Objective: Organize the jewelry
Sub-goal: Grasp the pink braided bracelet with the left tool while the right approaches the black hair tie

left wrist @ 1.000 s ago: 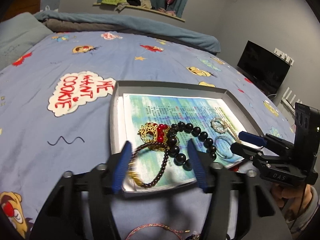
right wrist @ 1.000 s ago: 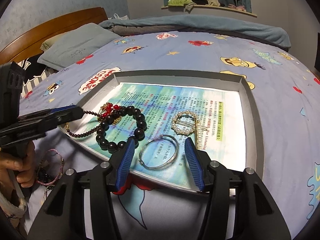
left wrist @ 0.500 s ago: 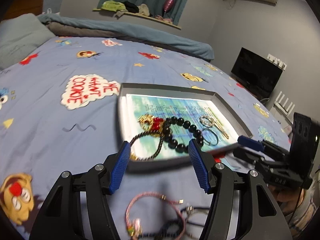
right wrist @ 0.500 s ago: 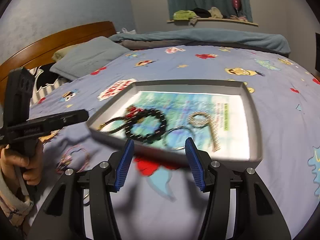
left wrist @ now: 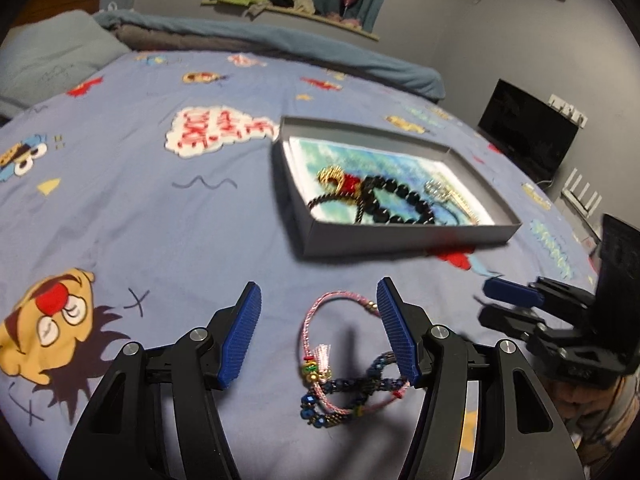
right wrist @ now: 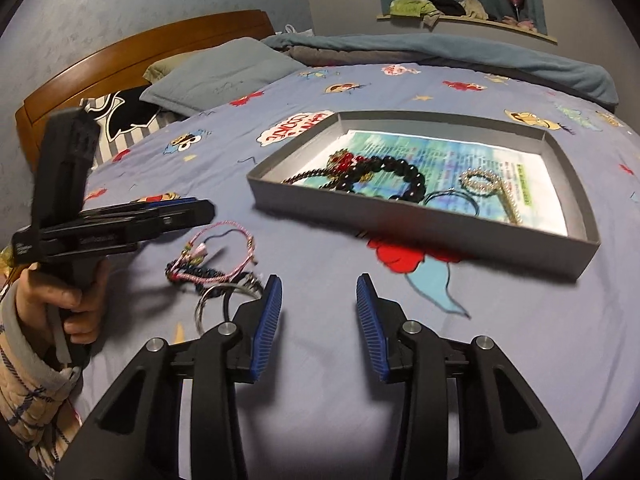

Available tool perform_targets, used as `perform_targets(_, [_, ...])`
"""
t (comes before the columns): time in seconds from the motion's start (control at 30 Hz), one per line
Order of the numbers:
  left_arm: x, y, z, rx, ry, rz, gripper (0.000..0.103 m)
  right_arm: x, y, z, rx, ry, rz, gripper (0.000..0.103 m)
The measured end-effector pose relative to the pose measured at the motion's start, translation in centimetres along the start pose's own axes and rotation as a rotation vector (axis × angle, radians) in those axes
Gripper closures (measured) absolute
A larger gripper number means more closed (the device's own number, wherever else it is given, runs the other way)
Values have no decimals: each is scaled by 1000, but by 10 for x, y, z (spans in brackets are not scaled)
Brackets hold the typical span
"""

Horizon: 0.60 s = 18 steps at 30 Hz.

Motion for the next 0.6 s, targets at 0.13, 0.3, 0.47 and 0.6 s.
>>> perform_targets(0.13, [14,-10,2,29,8,-54,69,1,-7,-4,-6,9,-13,64])
perform_targets(0.3, [7,-12,-1,14,-44,-6,100,4,-12,-12,-27,15,-35,74])
perform_targets(0.47, [-11,-8,-9,-36,-89,92,100,13,-16,-14,-37,9,-66,81])
perform_targets(0.6, [-11,-8,-19,-96,-110,100,100,18,-17,-17,-47,18,-84,81])
Point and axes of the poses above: each gripper's, at about its wrist camera, not at the fingertips, and x roughly the way its jaws point, z to its right, y to its top, the point moved 6 cm from there along x, roughly the way its jaws point, and after that the axes turned 4 degrees about y, right-handed, at the moved point
